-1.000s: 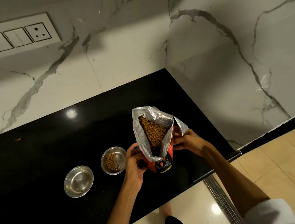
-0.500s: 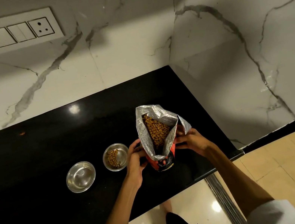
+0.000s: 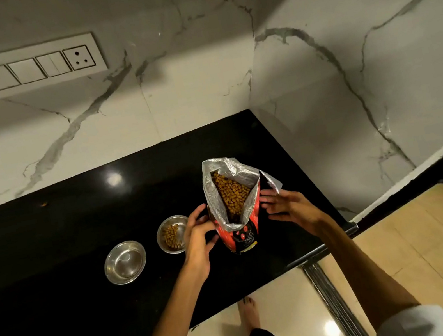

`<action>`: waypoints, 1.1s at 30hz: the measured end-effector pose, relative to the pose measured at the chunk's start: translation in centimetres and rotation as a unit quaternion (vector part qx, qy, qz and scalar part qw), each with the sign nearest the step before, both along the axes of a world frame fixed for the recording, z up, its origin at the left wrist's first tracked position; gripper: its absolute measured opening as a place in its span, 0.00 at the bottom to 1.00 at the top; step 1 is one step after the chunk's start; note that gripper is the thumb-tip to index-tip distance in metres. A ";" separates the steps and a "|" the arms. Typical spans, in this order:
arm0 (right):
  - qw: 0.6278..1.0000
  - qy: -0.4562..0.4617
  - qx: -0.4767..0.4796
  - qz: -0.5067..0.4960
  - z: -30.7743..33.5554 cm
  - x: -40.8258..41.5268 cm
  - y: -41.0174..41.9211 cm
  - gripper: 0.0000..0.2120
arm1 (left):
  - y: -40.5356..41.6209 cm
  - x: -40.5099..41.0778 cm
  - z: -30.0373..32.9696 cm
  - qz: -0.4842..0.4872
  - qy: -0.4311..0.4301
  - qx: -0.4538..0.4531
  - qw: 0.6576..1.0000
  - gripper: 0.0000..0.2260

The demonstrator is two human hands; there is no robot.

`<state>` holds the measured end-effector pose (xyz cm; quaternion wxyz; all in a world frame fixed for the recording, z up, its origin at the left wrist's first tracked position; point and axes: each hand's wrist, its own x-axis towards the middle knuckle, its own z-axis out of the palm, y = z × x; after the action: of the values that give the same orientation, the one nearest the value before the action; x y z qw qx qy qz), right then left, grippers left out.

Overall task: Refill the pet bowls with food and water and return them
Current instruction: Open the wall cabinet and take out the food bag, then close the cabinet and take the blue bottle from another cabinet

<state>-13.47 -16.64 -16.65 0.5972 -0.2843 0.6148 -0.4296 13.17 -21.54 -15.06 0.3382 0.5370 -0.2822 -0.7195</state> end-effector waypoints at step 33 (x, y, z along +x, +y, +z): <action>0.966 0.120 -0.220 -0.071 15.9 3.5 11.1 0.33 | 7.0 -1.4 13.9 -0.074 0.034 -0.219 0.972 0.24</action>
<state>-9.93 -5.59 -0.73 0.4103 -0.4136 0.5909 -0.5581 11.82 -14.56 -1.14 0.4025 0.4026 -0.4601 -0.6813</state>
